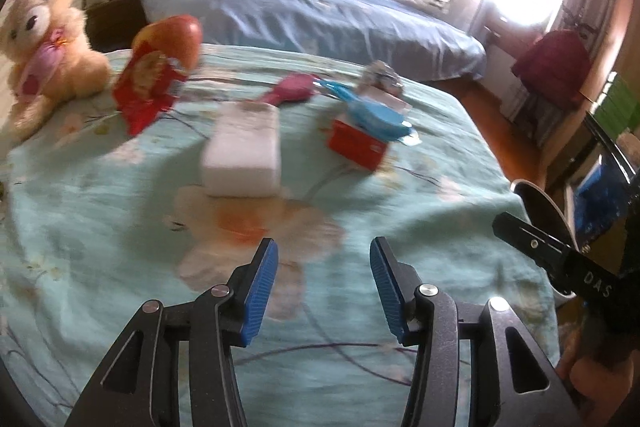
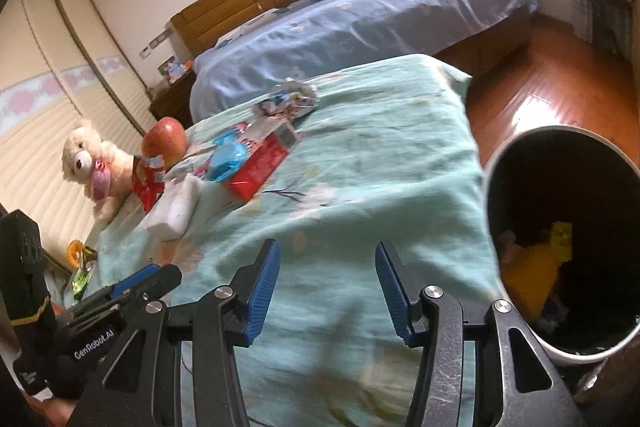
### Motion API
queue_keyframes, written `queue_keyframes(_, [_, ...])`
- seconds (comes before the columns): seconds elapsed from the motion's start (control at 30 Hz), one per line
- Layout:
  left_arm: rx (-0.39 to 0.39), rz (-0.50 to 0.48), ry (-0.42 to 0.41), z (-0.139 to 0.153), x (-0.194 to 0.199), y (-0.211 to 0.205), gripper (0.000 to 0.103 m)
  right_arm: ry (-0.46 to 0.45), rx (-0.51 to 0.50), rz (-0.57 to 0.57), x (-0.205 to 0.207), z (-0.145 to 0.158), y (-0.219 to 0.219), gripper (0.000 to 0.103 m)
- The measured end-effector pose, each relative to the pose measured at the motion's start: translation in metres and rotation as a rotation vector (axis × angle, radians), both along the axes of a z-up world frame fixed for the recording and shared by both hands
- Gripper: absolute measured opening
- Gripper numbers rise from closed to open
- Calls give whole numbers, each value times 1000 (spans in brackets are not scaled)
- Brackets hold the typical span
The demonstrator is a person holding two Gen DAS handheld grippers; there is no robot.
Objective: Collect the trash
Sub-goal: 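Move both open tools back over the bed toward the remaining trash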
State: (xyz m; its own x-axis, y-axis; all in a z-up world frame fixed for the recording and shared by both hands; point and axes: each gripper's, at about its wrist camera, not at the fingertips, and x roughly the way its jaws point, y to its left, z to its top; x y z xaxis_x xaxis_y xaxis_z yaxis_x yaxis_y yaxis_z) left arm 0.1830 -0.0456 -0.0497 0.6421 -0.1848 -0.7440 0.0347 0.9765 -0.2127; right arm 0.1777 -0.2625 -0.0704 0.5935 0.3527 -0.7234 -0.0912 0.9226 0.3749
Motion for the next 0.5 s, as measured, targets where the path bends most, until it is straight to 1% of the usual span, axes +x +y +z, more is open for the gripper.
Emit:
queue_keyframes(0.13, [17,35,-3,0,7,10,51,-8,-8,31,6,1,15,51])
queue_keyframes(0.2, [20,48,-3,0,11,15,55,-8,-5,41,9,1,21,51])
queue_keyframes(0.27, [23,60,-2,0,14,21,56,-3,2,52,15,0,28,51])
queue_keyframes(0.5, [29,75,11,-4,28,31,61,-22,-13,86,27,4,51,50])
